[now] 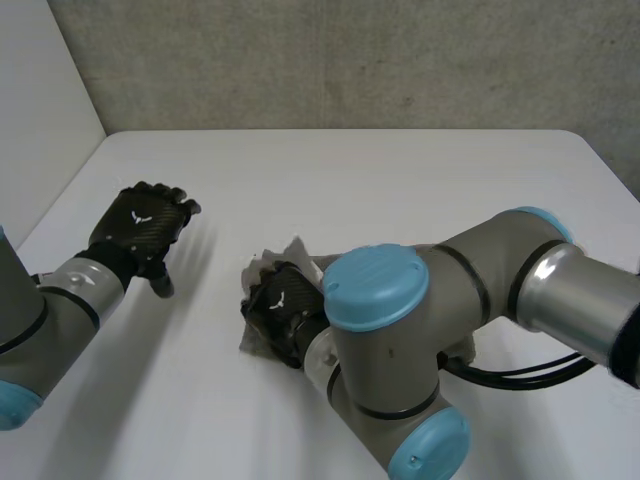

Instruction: Fold the towel.

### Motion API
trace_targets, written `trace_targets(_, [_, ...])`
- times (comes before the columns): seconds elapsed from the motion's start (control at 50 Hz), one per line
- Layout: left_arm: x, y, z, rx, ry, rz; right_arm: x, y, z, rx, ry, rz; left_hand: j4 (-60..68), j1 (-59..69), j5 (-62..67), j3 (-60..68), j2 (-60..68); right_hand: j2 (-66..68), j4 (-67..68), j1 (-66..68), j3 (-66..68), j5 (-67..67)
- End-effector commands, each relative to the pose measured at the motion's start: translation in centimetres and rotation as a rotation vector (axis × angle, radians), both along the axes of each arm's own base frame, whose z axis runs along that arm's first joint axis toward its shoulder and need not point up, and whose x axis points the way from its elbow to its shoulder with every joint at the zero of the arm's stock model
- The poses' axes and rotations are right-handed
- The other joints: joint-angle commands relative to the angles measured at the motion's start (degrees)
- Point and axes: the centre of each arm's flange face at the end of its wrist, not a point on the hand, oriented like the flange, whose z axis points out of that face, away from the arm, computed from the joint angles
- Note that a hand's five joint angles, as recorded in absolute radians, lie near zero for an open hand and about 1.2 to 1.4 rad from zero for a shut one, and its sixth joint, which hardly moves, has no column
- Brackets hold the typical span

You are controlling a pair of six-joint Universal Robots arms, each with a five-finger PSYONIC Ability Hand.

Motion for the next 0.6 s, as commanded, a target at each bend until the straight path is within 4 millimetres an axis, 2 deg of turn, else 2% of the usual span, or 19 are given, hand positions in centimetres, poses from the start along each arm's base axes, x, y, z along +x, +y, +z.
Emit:
trace_targets(0.02, [-2.6,0.9,1.5,-0.019,0.072,-0.072,-2.8,-1.3,4.2,-0.011,-0.077,-0.09,-3.76,-6.18,-2.75,-3.31,-3.37,-13.74,-4.35,-11.85,-3.02,-7.47])
trace_targets(0.06, [-3.3,1.3,1.8,-0.017,0.1,-0.091,-5.2,-2.7,6.0,0.003,-0.127,-0.167,-3.76,-6.01,-2.58,-3.31,-3.2,-13.74,-4.35,-11.85,-3.02,-7.47])
trace_targets(0.08, [-3.3,1.3,1.9,-0.017,0.101,-0.091,-5.2,-2.7,6.0,0.003,-0.127,-0.168,-3.76,-6.01,-2.58,-3.31,-3.2,-13.74,-4.35,-11.85,-3.02,-7.47])
trace_targets(0.12, [-4.8,2.3,2.6,-0.008,0.162,-0.138,-7.5,-3.3,7.0,0.039,-0.167,-0.235,-3.76,-5.84,-2.42,-3.31,-3.03,-13.74,-4.35,-11.85,-3.02,-7.47])
trace_targets(0.14, [-4.8,2.3,2.6,-0.008,0.162,-0.138,-7.5,-3.3,7.0,0.039,-0.168,-0.235,-3.76,-5.84,-2.41,-3.31,-3.03,-13.74,-4.35,-11.85,-3.02,-7.47])
trace_targets(0.18, [-6.2,3.2,3.3,-0.004,0.209,-0.183,-9.3,-3.3,6.4,0.094,-0.172,-0.266,-3.76,-5.67,-2.25,-3.31,-2.86,-13.74,-4.35,-11.85,-3.02,-7.47])
trace_targets(0.24, [-7.4,4.0,3.5,0.006,0.233,-0.219,-10.2,-3.3,6.0,0.121,-0.166,-0.279,-3.76,-5.67,-2.25,-3.31,-2.86,-13.74,-4.35,-11.85,-3.02,-7.47])
trace_targets(0.26, [-7.4,4.0,3.5,0.006,0.233,-0.219,-11.3,-3.5,5.8,0.138,-0.168,-0.294,-3.76,-5.67,-2.25,-3.31,-2.86,-13.74,-4.35,-11.85,-3.02,-7.47])
trace_targets(0.28, [-7.9,4.4,3.5,0.007,0.234,-0.237,-12.4,-3.9,5.6,0.152,-0.171,-0.316,-3.76,-5.51,-2.08,-3.31,-2.7,-13.74,-4.35,-11.85,-3.02,-7.47])
trace_targets(0.3, [-8.5,4.9,3.1,0.019,0.232,-0.259,-12.4,-3.9,5.6,0.152,-0.171,-0.316,-3.76,-5.5,-2.08,-3.31,-2.69,-13.74,-4.35,-11.85,-3.02,-7.47])
trace_targets(0.34, [-9.0,5.2,2.6,0.036,0.229,-0.277,-14.6,-4.9,4.5,0.187,-0.173,-0.363,-3.76,-5.34,-1.91,-3.31,-2.53,-13.74,-4.35,-11.85,-3.02,-7.47])
trace_targets(0.36, [-9.0,5.2,2.6,0.036,0.229,-0.277,-14.7,-4.9,4.5,0.187,-0.173,-0.363,-3.76,-5.34,-1.91,-3.31,-2.53,-13.74,-4.35,-11.85,-3.02,-7.47])
trace_targets(0.4, [-9.8,5.7,1.3,0.07,0.218,-0.299,-16.0,-5.2,3.1,0.22,-0.173,-0.384,-3.76,-5.17,-1.74,-3.31,-2.36,-13.74,-4.35,-11.85,-3.02,-7.47])
trace_targets(0.42, [-9.8,5.7,1.3,0.07,0.218,-0.299,-16.0,-5.2,3.1,0.22,-0.173,-0.384,-3.76,-5.17,-1.74,-3.31,-2.36,-13.74,-4.35,-11.85,-3.02,-7.47])
trace_targets(0.46, [-10.4,6.1,0.0,0.104,0.208,-0.316,-16.5,-5.2,2.4,0.235,-0.169,-0.391,-3.76,-4.84,-1.41,-3.31,-2.02,-13.74,-4.35,-11.85,-3.02,-7.47])
trace_targets(0.5, [-10.9,6.4,-0.4,0.111,0.209,-0.33,-17.5,-5.5,1.2,0.25,-0.161,-0.417,-3.76,-4.83,-1.41,-3.31,-2.02,-13.74,-4.35,-11.85,-3.02,-7.47])
trace_targets(0.6, [-12.1,6.6,-1.1,0.138,0.252,-0.352,-18.7,-6.3,0.1,0.253,-0.164,-0.466,-3.76,-4.33,-0.9,-3.31,-1.52,-13.74,-4.35,-11.85,-3.02,-7.47])
